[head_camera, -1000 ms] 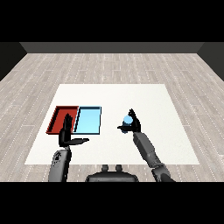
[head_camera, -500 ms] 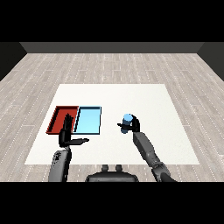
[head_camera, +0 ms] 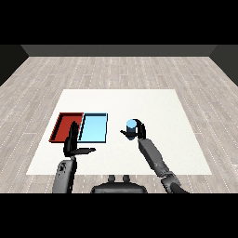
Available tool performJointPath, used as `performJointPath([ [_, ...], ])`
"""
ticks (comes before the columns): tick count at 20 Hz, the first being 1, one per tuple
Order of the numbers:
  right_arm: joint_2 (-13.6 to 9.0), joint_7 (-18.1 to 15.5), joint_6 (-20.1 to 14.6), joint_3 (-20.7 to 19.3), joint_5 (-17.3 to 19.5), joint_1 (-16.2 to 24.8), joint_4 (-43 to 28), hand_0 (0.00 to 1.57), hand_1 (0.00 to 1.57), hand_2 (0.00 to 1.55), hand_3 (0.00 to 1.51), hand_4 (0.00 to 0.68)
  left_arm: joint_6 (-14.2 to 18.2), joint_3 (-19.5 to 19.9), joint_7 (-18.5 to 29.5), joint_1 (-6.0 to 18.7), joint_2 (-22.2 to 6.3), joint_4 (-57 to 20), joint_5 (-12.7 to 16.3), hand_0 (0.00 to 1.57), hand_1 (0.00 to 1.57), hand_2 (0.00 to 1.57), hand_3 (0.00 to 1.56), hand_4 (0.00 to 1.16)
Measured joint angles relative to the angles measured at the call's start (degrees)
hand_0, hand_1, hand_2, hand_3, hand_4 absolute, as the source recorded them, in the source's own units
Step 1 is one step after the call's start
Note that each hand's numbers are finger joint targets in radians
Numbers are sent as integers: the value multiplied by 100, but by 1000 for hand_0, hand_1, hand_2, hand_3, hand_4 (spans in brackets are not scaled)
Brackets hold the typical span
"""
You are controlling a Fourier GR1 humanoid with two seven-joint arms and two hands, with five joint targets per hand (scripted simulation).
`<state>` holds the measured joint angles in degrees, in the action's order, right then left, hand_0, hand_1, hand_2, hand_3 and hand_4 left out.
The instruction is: Pick the blue can and put it in the blue box
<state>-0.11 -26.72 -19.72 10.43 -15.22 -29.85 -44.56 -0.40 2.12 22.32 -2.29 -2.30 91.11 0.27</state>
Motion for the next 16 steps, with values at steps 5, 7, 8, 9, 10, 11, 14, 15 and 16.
performJointPath([
  [5,-16,295,-125,217,148,106,-678,1464,1464,1486,1387,525,-12,-181,-54,51,71,-42,-106,0,0,0,0,0],
  [7,-6,397,-205,349,175,112,-936,1451,1451,1472,1377,532,1,-334,-22,73,117,-139,-127,0,0,0,0,0],
  [8,-2,409,-184,322,194,38,-942,1446,1446,1469,1369,539,42,-398,14,124,140,-235,-109,0,0,0,0,0],
  [9,1,388,-187,348,190,-3,-965,1448,1448,1471,1355,534,88,-477,14,166,159,-289,-127,0,0,0,0,0],
  [10,3,426,-224,421,181,-31,-1057,1448,1448,1471,1353,539,95,-526,-79,184,174,-217,-109,0,0,0,0,0],
  [11,-35,461,-150,373,183,-89,-1083,1444,1444,1468,1345,556,138,-575,-125,292,186,-311,-85,0,0,0,0,0],
  [14,-37,622,-85,336,272,-205,-1228,1444,1444,1467,1342,563,252,-758,-173,444,208,-369,-46,0,0,0,0,0],
  [15,-46,661,-47,326,326,-142,-1342,1444,1444,1467,1342,563,258,-799,-210,475,213,-361,-28,0,0,0,0,0],
  [16,-76,705,8,310,374,-57,-1477,1444,1444,1467,1342,563,267,-834,-240,503,216,-355,-13,0,0,0,0,0],
])
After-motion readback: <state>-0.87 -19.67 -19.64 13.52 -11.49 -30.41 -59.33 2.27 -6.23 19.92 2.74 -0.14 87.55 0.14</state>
